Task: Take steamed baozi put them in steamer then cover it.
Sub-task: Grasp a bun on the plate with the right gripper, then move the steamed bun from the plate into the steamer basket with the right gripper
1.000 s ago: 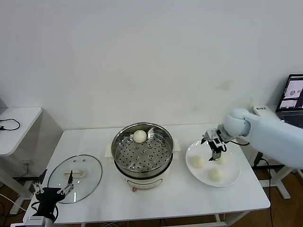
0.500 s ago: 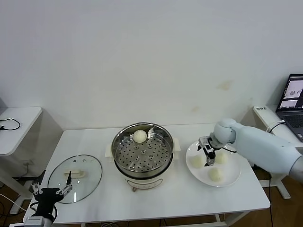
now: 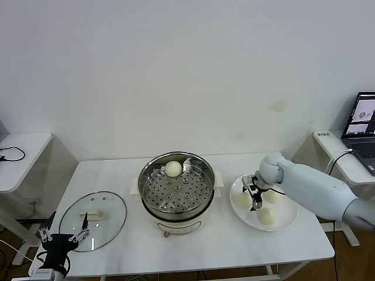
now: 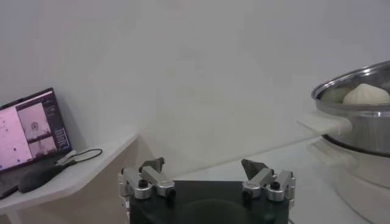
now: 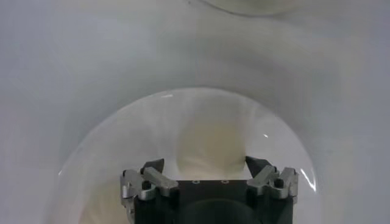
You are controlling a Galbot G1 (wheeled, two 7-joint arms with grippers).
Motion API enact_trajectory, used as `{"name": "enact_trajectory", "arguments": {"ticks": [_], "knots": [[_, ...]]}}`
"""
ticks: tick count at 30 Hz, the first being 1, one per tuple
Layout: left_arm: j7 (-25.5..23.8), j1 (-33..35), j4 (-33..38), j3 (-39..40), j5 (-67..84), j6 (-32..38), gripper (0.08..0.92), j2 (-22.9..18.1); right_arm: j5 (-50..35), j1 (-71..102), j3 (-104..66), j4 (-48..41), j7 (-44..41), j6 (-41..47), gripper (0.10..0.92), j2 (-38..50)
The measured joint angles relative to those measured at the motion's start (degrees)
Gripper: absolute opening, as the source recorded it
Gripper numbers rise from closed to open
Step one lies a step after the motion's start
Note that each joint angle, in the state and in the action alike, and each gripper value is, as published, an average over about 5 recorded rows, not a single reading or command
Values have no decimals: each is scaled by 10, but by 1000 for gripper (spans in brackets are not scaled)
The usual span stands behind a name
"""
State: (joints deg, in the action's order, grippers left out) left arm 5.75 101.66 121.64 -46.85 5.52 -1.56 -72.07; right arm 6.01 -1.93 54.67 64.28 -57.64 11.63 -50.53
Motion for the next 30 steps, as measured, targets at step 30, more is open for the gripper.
{"name": "enact_trajectory", "arguments": {"ticks": [30], "knots": [[1,-5,11,9,-1,-2,823,0,-75,-128,34,77,-7,28,611,53]]}}
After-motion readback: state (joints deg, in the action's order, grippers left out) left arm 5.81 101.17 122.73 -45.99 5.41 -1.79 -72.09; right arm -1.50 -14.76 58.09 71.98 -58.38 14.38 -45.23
